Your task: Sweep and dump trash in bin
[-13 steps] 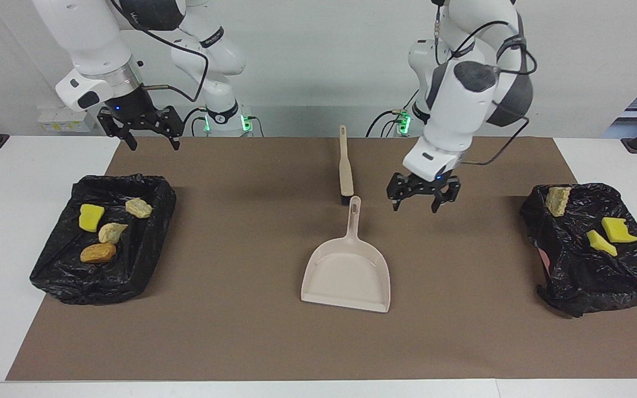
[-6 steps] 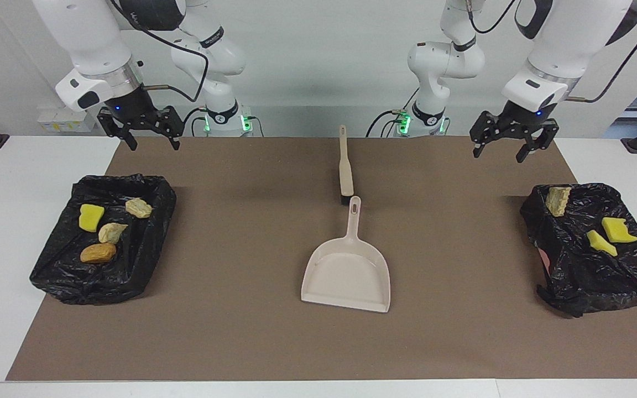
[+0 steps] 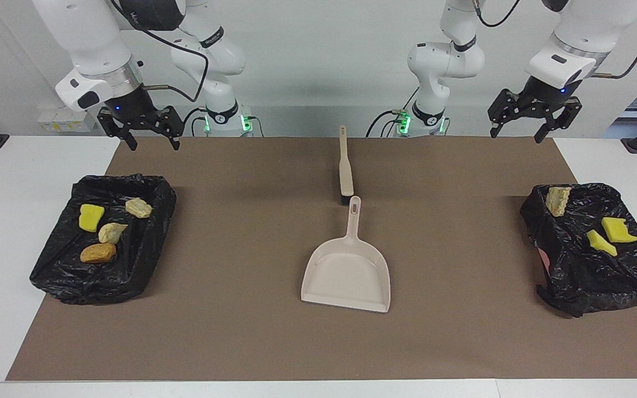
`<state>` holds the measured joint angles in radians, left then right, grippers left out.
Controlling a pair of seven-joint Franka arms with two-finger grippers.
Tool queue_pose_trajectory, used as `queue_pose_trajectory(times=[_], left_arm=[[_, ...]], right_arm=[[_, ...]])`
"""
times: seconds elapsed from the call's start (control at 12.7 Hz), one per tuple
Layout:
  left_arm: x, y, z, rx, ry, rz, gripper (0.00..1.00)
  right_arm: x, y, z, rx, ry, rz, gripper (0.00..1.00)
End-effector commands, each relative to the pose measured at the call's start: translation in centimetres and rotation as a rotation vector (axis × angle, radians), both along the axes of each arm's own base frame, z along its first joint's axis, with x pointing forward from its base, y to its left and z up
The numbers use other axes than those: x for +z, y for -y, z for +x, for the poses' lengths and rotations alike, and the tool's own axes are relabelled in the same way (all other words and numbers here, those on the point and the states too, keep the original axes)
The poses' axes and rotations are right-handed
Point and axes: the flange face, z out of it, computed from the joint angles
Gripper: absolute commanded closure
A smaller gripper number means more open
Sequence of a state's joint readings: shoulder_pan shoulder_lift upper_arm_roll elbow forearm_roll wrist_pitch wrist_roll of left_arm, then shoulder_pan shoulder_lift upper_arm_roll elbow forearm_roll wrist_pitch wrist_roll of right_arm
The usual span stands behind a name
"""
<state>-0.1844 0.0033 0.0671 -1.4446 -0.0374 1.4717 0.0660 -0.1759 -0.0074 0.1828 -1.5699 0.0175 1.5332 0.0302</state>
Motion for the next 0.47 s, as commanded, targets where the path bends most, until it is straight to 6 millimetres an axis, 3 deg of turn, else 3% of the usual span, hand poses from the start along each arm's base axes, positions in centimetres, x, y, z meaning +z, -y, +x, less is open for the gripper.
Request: queue_pose_trajectory(times=[0.0, 0.4], left_arm=[[0.51, -0.26, 0.12, -0.007, -0.012, 0.019, 0.0], [0.75, -1.23, -0.08, 0.005, -0.003, 0.017, 0.0]], right_arm=[[0.15, 0.0, -0.67, -0.019, -0.004, 0.012, 0.0], [0.15, 0.0, -0.67, -0.019, -0.004, 0.012, 0.0]])
